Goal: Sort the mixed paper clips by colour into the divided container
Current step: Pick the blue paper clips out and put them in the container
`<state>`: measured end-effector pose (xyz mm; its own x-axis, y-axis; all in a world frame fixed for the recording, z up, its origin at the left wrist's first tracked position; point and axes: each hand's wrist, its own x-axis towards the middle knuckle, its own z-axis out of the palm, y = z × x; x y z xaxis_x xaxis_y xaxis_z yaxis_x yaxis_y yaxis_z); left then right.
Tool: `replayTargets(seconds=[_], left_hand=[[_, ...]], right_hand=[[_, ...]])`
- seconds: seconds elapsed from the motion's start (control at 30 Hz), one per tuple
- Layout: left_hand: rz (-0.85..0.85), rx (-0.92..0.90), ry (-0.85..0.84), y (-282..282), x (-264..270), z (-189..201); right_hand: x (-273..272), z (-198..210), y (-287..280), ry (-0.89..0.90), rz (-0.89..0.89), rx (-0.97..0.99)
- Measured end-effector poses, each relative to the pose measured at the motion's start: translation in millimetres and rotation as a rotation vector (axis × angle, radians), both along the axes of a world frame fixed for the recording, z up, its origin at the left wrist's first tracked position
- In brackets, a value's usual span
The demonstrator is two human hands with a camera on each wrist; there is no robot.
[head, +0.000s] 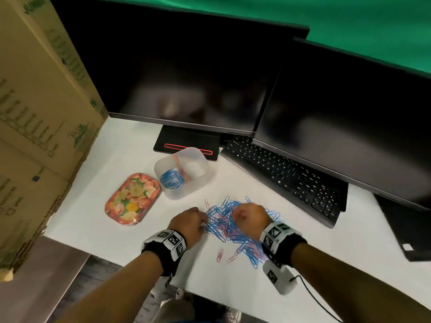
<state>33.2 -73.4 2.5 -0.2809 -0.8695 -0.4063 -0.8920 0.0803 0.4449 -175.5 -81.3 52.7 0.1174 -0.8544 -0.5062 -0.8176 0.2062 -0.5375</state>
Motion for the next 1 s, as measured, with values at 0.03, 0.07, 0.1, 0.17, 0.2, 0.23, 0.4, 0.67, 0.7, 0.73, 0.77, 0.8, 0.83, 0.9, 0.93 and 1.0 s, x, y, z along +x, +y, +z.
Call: replayTargets(seconds=[0.03,0.07,0.1,0.17,0.2,0.23,0.4,0.67,0.7,0.73,0.77,0.8,0.83,0.9,0.93,1.0], left_hand=[[-0.01,-0.002,-0.017,1,-2,-4],[-0.004,-0.007,-0.029,0,-2,-7],[-0.008,-0.016,-0.04,-1,-2,-9],[-0.034,-0.037,-0.062,-3,-4,-10],[-0.036,-0.041,-0.063,-4,-5,-9],[-0.033,-0.042,-0.057,-5,-4,-9],[-0.049,-0.046,-0.081,-2,-1,-9],[0.014,-0.14,0.052,-3,9,-10],[0.031,-0.137,0.078,-4,10,-8],[0.054,-0.13,0.106,-4,12,-6],[0.077,-0.119,0.135,-5,13,-5],[0.094,-0.107,0.165,-6,15,-4],[0.108,-0.093,0.188,-5,17,-3],[0.146,-0.049,0.234,-5,20,-3],[0.178,-0.018,0.267,-5,20,-3],[0.268,0.047,0.338,-4,19,-2]], right_hand=[[0,-8,9,0.008,0.032,0.0],[3,-15,17,0.016,0.079,-0.015],[7,-21,23,0.029,0.13,-0.033],[19,-26,30,0.095,0.247,-0.063],[25,-29,32,0.136,0.288,-0.079],[30,-32,31,0.178,0.312,-0.097],[43,-45,22,0.323,0.352,-0.109],[31,-45,22,0.208,0.206,-0.168],[29,-44,22,0.17,0.175,-0.183],[27,-44,22,0.132,0.148,-0.193],[24,-43,21,0.1,0.126,-0.196],[22,-42,19,0.076,0.112,-0.188],[20,-41,18,0.056,0.104,-0.178],[17,-38,15,0.018,0.094,-0.156],[16,-37,14,0.01,0.094,-0.143],[15,-35,14,0.035,0.106,-0.12]])
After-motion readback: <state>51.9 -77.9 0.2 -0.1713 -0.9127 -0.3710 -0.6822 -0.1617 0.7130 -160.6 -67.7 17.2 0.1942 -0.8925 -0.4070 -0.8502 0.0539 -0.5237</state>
